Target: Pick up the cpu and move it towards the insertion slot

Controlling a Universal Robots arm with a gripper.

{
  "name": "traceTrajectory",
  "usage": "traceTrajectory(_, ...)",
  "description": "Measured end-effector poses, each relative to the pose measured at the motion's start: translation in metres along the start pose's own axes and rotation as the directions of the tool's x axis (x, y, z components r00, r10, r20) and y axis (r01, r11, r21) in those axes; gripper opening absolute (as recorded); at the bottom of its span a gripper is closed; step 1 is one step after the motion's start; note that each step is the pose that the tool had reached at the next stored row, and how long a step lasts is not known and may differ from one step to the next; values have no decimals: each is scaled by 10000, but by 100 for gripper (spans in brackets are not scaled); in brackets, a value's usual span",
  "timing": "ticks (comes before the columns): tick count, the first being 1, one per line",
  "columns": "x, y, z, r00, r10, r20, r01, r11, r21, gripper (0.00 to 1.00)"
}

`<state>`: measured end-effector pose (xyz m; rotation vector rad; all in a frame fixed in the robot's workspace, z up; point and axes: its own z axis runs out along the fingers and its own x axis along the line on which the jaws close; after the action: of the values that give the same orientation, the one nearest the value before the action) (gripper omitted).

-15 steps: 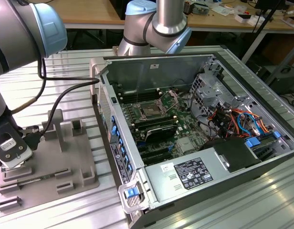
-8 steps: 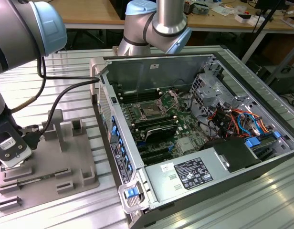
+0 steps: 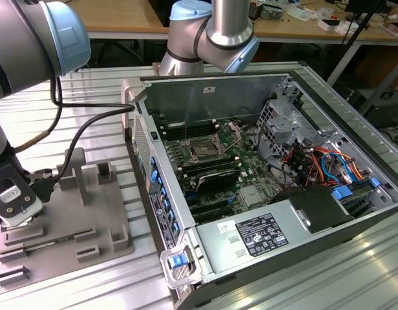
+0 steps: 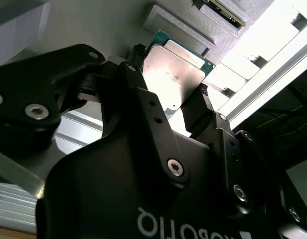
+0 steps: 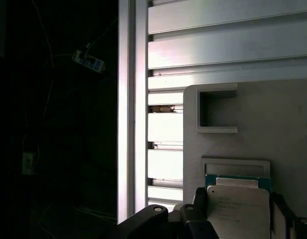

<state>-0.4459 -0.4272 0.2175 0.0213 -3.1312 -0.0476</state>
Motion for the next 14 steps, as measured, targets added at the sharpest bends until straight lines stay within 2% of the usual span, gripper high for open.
traceTrajectory(5,0,1,-23,10000,0,1,0,10000,0,55)
traceTrajectory(6,0,1,-48,10000,0,1,0,10000,-1,55)
traceTrajectory(8,1,5,-151,10000,0,1,0,10000,-1,55)
traceTrajectory(14,1,6,-194,10000,-1,3,1,10000,-1,55)
